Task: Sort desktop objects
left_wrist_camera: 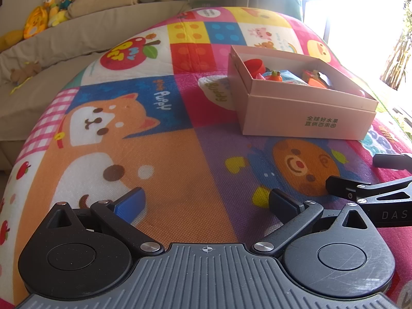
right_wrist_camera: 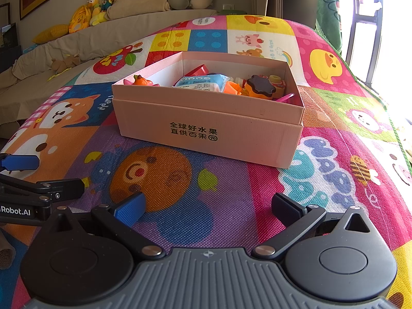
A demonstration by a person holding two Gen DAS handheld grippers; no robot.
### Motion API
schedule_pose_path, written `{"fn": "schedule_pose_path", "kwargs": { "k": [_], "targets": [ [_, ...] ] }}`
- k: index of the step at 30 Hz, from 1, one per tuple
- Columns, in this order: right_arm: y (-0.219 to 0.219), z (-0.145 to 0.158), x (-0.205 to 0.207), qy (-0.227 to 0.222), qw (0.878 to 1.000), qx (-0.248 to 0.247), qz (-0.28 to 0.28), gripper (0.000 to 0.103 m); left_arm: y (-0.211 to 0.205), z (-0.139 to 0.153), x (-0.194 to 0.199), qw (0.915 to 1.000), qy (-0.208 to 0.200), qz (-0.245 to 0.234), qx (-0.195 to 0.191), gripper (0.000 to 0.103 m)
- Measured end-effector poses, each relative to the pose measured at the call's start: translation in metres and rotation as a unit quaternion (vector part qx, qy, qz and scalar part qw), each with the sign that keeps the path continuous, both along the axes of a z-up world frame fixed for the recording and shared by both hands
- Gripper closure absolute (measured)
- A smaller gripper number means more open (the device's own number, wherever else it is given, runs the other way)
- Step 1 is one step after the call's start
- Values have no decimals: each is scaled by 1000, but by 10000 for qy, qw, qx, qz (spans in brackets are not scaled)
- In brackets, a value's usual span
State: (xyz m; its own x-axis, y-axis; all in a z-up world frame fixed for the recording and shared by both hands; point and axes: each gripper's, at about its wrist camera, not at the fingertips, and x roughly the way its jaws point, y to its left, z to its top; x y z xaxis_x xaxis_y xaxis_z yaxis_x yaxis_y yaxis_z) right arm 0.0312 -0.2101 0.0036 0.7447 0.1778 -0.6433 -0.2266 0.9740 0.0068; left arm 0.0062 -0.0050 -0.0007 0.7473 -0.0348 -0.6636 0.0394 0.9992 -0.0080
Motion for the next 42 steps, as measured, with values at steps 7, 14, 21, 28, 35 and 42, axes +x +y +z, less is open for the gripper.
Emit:
{"fn": "schedule_pose_path", "kwargs": {
  "k": [7,14,21,28,35,42],
  "targets": [
    [0,0,0,0,10000,0,0,0,0,0,0,10000,-1,-1,-3,0],
    [0,0,0,0,10000,0,0,0,0,0,0,10000,-1,0,-4,0],
    [0,0,0,0,10000,0,0,0,0,0,0,10000,-1,0,-5,0],
    [0,0,0,0,10000,0,0,0,0,0,0,10000,-1,0,-6,0],
    [0,0,0,0,10000,0,0,0,0,0,0,10000,-1,-1,-6,0],
    [0,0,0,0,10000,0,0,0,-1,0,0,10000,21,5,62,0]
  ]
}}
